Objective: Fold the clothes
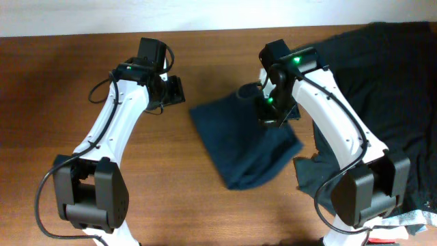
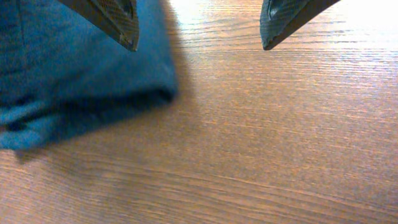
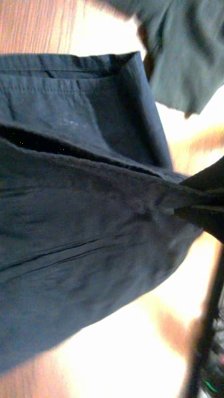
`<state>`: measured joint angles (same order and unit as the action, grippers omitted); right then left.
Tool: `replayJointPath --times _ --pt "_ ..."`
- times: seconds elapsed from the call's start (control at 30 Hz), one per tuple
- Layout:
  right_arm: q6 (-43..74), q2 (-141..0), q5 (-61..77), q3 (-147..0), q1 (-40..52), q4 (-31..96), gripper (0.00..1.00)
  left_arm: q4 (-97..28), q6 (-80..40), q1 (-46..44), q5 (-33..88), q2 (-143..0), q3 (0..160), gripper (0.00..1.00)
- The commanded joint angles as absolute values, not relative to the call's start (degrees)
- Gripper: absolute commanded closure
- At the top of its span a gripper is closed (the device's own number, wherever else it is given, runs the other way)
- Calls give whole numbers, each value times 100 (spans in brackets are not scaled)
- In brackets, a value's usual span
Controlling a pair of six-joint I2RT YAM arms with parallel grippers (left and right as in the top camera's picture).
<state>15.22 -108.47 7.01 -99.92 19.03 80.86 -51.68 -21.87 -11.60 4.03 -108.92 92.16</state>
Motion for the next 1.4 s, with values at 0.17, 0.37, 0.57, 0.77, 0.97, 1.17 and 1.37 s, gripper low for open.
replayJointPath --times 0.17,0.37,0.57,0.77,0.97,1.17,1.37 --pt "3354 -11065 -2449 -8040 781 6477 96 -5282 -2095 -1173 366 -10903 9290 39" --pt "3157 -11076 -2239 -8025 207 6326 51 -5190 -2095 -1317 384 -10906 9290 38" --pt "3500 -10809 -2523 -8847 -89 7570 40 -4217 -851 -1728 1420 -10969 9290 27" --pt "2545 -10269 -1310 -9419 -115 8097 33 -3247 -672 -2338 1649 -11817 9290 27" --pt "2377 -10237 -945 -9419 -115 8333 32 -2657 -672 -2777 2222 -12689 9290 25" --pt "2375 -10237 -963 -9419 -115 8318 32 -3870 -674 -2845 2165 -12691 9290 100" --pt "2287 -10237 -963 -9417 -115 8313 32 -6075 -526 -2672 2123 -12687 9290 100"
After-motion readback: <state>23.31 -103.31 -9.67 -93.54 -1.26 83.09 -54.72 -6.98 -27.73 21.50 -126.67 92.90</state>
